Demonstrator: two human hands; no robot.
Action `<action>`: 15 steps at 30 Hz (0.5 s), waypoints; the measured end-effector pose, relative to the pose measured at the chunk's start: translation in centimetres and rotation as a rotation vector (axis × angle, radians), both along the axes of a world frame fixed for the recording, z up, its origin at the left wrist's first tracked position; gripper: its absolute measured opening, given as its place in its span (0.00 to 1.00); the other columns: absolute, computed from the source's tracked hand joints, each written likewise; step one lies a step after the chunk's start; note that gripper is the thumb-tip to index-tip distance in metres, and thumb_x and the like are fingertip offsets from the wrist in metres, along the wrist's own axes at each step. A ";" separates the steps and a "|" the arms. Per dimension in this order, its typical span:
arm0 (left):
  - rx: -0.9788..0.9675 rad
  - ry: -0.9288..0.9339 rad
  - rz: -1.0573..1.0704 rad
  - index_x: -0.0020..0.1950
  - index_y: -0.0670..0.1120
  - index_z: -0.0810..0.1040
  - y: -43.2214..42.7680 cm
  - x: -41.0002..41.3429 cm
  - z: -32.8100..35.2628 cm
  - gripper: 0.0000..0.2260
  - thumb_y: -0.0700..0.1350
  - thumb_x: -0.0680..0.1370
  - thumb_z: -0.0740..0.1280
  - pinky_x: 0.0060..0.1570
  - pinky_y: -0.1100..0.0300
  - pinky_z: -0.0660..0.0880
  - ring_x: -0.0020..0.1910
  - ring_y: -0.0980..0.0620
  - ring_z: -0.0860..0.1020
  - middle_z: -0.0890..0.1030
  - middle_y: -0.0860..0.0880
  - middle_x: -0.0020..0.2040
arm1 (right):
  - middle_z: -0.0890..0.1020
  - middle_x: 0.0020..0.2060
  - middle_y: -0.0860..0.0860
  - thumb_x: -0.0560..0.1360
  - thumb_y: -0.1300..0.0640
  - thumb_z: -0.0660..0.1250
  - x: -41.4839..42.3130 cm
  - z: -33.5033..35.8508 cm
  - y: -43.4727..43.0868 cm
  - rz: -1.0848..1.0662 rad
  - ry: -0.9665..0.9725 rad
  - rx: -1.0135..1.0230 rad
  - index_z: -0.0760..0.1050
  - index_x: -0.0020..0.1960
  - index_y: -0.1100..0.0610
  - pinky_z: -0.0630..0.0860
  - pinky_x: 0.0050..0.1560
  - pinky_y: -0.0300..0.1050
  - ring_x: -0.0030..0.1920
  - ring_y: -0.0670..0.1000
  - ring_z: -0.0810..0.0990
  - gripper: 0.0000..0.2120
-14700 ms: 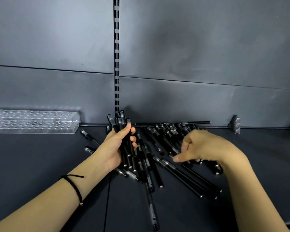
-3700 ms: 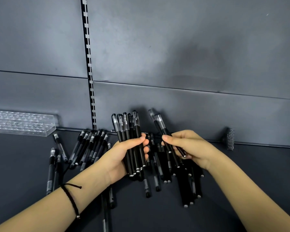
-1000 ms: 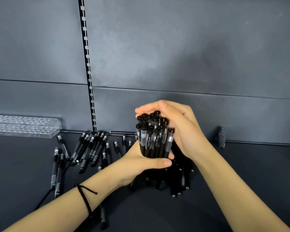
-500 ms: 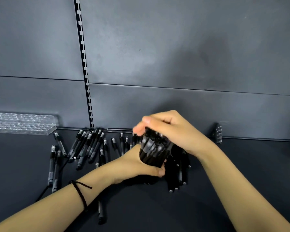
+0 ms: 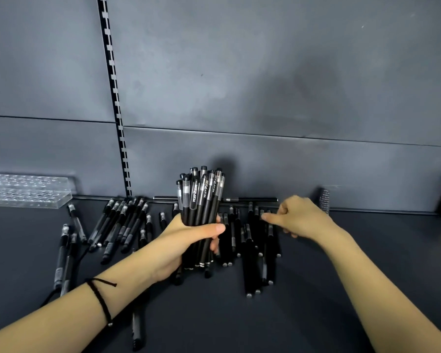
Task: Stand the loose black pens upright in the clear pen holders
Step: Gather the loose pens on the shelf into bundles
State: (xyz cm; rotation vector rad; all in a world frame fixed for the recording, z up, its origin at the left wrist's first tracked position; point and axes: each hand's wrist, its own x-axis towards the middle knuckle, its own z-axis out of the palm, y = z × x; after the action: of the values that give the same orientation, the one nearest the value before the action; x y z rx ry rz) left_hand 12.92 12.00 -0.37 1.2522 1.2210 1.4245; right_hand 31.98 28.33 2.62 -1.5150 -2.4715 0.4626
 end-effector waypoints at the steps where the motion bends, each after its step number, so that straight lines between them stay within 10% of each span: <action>1: -0.005 -0.003 0.007 0.43 0.48 0.80 0.0 0.0 -0.1 0.10 0.50 0.66 0.75 0.46 0.51 0.75 0.35 0.48 0.77 0.75 0.44 0.32 | 0.83 0.32 0.52 0.71 0.33 0.66 0.0 -0.2 0.2 -0.028 -0.038 0.008 0.77 0.39 0.61 0.80 0.48 0.49 0.34 0.53 0.81 0.28; 7: -0.013 -0.007 0.018 0.43 0.49 0.81 0.0 0.0 -0.2 0.11 0.51 0.65 0.76 0.47 0.51 0.75 0.35 0.48 0.77 0.75 0.43 0.33 | 0.67 0.27 0.48 0.66 0.31 0.70 -1.0 -1.4 0.0 -0.013 -0.123 -0.035 0.60 0.30 0.54 0.64 0.33 0.44 0.29 0.49 0.66 0.30; 15: -0.070 0.023 0.078 0.36 0.47 0.79 0.1 0.4 0.3 0.08 0.49 0.69 0.73 0.45 0.56 0.75 0.37 0.46 0.78 0.77 0.44 0.33 | 0.67 0.14 0.44 0.68 0.44 0.76 -1.2 -1.5 0.9 0.041 0.091 -0.246 0.63 0.32 0.56 0.60 0.20 0.34 0.14 0.43 0.63 0.25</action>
State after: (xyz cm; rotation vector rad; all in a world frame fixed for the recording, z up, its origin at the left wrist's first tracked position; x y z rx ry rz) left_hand 13.29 12.08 -0.08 1.1878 1.3373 1.4135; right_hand 30.76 29.22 1.17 -1.4924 -2.4518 0.8517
